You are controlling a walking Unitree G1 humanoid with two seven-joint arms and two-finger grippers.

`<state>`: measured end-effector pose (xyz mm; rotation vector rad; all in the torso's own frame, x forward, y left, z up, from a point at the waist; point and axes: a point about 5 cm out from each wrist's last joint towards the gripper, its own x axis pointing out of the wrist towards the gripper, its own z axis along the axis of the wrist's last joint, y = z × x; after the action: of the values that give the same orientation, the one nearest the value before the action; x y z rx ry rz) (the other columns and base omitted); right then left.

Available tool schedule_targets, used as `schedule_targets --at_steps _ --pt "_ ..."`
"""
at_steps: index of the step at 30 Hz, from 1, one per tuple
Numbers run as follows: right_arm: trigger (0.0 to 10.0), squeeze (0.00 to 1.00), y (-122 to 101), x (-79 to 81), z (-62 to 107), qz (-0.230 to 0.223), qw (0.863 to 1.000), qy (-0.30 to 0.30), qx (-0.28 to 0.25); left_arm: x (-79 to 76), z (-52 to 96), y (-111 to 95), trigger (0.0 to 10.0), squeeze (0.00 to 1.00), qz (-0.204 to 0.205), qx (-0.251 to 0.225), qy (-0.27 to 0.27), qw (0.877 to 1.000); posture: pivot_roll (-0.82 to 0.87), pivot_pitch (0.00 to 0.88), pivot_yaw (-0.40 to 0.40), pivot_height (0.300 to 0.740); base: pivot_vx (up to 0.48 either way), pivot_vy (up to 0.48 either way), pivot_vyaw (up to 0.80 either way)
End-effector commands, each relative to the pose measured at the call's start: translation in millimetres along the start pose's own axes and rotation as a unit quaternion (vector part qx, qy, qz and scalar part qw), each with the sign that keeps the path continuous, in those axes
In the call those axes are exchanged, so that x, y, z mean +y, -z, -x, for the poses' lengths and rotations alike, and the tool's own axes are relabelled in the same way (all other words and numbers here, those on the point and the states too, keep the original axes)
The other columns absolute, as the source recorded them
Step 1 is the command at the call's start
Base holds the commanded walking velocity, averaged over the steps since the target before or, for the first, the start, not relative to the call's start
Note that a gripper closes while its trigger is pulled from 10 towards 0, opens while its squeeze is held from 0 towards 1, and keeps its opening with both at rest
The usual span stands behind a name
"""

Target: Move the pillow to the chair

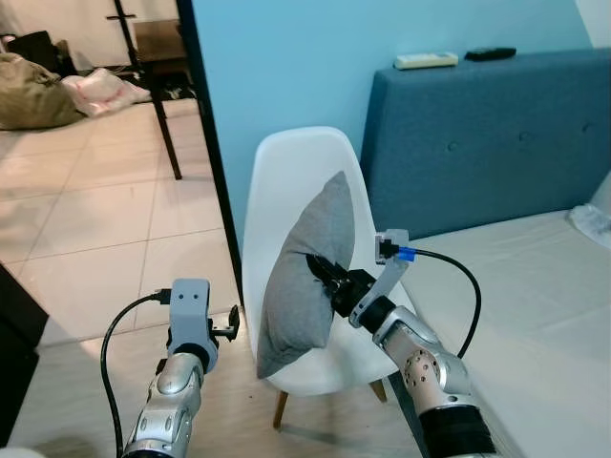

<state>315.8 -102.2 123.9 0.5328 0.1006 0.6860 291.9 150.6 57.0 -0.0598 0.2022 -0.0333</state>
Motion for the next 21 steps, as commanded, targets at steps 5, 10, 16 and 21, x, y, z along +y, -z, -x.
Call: schedule_targets --at_steps 5,10,16,21 --pt "10.0 0.00 -9.0 10.7 -5.4 0.020 0.999 -0.031 -0.024 3.1 2.1 2.3 10.0 0.00 -0.004 0.006 -0.003 1.000 -0.02 0.032 0.008 0.740 0.359 0.000 0.00" --pt "10.0 0.00 -8.8 10.6 -5.3 0.020 0.999 -0.031 -0.023 2.9 2.8 3.1 10.0 0.00 -0.005 0.008 -0.002 1.000 -0.02 0.033 0.010 0.740 0.357 0.000 0.00" --pt "10.0 0.00 -7.5 10.6 -5.1 0.019 0.999 -0.030 -0.021 2.0 3.0 3.7 10.0 0.00 -0.005 0.009 -0.001 1.000 -0.02 0.033 0.012 0.740 0.347 0.000 0.00" --pt "10.0 0.00 -6.4 10.3 -4.9 0.019 0.999 -0.031 -0.018 1.8 2.7 4.4 10.0 0.00 -0.007 0.012 -0.004 1.000 -0.02 0.033 0.012 0.740 0.193 0.000 0.00"
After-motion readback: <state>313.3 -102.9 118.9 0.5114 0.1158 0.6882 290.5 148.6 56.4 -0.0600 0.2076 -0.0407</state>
